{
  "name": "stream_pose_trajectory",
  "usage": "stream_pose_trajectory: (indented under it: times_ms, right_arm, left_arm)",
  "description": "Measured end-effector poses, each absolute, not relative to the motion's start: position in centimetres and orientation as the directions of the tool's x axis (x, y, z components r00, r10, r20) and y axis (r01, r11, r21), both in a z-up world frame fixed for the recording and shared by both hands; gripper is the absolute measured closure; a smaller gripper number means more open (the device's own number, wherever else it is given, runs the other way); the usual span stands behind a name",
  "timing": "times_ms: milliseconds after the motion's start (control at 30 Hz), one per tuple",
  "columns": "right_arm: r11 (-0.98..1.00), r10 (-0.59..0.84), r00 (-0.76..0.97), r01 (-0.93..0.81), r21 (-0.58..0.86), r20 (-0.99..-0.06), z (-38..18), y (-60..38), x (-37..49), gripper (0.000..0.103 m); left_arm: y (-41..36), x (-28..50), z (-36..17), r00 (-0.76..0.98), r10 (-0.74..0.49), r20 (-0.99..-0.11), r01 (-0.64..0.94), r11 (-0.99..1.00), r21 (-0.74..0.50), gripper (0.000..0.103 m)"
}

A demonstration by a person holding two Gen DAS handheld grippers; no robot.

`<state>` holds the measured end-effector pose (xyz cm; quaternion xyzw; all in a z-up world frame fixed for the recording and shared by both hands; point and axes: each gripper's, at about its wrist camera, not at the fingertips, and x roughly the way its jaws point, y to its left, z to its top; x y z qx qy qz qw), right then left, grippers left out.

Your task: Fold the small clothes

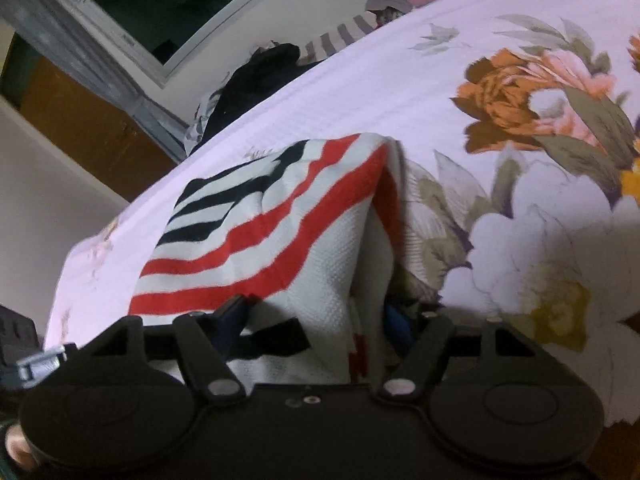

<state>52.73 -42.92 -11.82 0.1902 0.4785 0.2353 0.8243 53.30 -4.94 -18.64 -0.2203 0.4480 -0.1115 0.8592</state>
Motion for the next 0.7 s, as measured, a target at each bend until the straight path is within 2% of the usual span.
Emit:
stream_pose_trajectory:
  times_ms: [133,233,433,700]
  right_arm:
    - [0.811,0.578,0.436,-0.210,0.546,-0.690,-11.5,-43.4,52.6,0.059]
    - [0.811,0.578,0.455,-0.226,0.540,-0.677,-10.8,-43.2,52.3,0.067]
    - [0.794,0.599,0.478,-0.251,0.553,-0.643,-9.0,-42.8,51.6,0.071]
    - [0.748,0.657,0.471,-0.311,0.586,-0.588,-5.1,-39.1,50.4,0.072]
  left_arm:
    - [-5.4,53.0,-18.2,0.592,-0.362,-0.720,-0.012,0.889,-0.457,0.027]
    - [-5.2,52.7,-17.5,0.611,-0.351,-0.709,-0.008,0.893,-0.449,0.039]
    - [-5.2,51.9,-15.6,0.646,-0.336,-0.685,0.025,0.907,-0.421,0.050]
    - [-1.4,49.4,-12.1,0.689,-0.314,-0.653,0.014,0.907,-0.421,0.051]
